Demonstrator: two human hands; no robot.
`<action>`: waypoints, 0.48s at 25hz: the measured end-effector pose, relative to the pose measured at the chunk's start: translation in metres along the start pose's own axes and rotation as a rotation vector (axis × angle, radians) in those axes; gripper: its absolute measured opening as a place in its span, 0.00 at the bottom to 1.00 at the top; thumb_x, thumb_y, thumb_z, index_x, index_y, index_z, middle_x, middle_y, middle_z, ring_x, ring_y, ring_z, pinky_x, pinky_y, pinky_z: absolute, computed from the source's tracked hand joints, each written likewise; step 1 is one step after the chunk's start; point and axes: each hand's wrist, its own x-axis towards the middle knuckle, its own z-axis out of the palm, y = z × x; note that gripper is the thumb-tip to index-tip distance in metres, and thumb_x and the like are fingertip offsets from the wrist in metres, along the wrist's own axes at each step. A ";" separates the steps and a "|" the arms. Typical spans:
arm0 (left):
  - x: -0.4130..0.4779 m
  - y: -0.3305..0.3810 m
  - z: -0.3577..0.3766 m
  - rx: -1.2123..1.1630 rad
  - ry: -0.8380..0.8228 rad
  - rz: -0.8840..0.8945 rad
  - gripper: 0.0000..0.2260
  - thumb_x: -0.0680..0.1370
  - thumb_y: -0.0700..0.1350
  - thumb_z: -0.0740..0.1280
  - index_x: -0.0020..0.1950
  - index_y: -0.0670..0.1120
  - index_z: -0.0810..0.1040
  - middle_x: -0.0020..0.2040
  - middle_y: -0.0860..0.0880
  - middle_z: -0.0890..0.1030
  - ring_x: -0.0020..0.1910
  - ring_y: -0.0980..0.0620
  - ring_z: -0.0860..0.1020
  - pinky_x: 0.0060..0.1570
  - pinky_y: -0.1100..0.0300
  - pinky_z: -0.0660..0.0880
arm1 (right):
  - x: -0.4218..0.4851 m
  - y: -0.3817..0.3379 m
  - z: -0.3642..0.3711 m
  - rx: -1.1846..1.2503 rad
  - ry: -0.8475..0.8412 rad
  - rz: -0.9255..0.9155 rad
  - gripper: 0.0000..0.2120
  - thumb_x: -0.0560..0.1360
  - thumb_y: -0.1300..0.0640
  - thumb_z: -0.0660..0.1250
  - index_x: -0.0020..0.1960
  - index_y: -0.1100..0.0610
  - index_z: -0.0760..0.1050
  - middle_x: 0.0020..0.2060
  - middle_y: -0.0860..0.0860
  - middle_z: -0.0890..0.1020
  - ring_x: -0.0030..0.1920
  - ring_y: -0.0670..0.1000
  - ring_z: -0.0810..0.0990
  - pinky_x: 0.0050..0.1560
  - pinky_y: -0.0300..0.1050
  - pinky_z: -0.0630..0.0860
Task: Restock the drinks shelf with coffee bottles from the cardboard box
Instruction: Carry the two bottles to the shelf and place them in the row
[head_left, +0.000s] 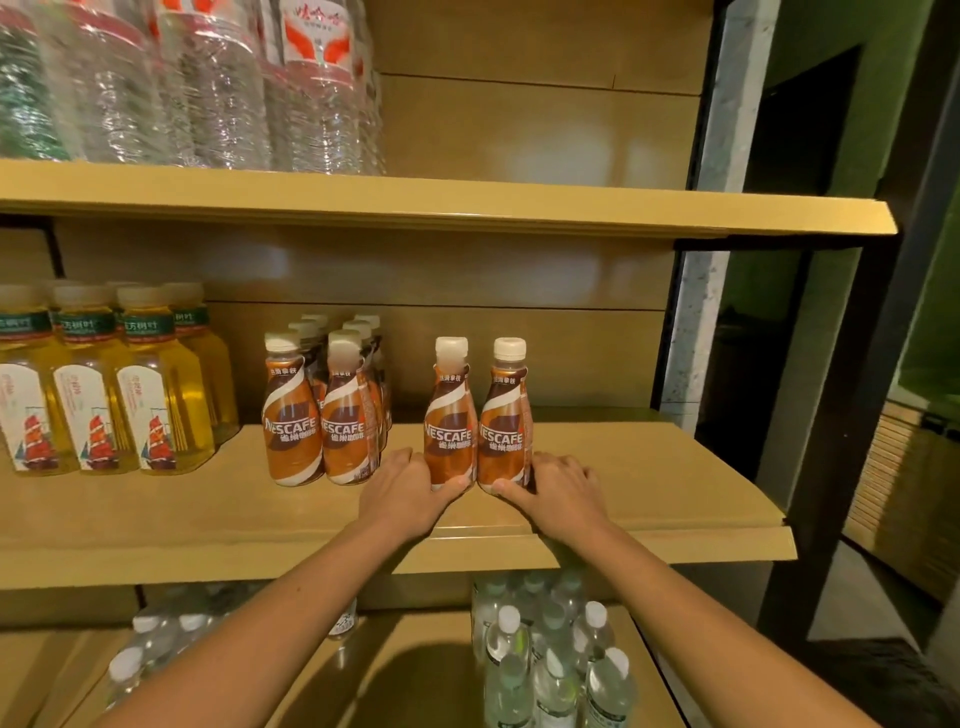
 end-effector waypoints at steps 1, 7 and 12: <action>0.007 0.002 0.001 0.014 -0.006 0.004 0.28 0.75 0.65 0.57 0.62 0.45 0.74 0.60 0.45 0.76 0.60 0.46 0.73 0.59 0.52 0.71 | 0.007 0.003 0.001 -0.005 -0.009 0.002 0.28 0.74 0.33 0.56 0.61 0.53 0.73 0.59 0.51 0.78 0.62 0.54 0.72 0.63 0.52 0.64; 0.049 -0.008 0.016 -0.010 -0.097 -0.049 0.33 0.74 0.69 0.52 0.68 0.47 0.68 0.65 0.46 0.74 0.63 0.45 0.72 0.63 0.48 0.69 | 0.050 0.010 0.012 0.047 -0.072 0.013 0.27 0.76 0.37 0.56 0.66 0.54 0.69 0.62 0.53 0.75 0.63 0.55 0.72 0.64 0.53 0.67; 0.075 -0.013 0.024 -0.042 -0.108 -0.086 0.33 0.73 0.69 0.52 0.69 0.48 0.68 0.66 0.46 0.74 0.65 0.45 0.71 0.64 0.46 0.68 | 0.083 0.011 0.023 0.103 -0.108 0.015 0.26 0.76 0.38 0.58 0.67 0.52 0.68 0.64 0.54 0.74 0.65 0.55 0.72 0.66 0.56 0.68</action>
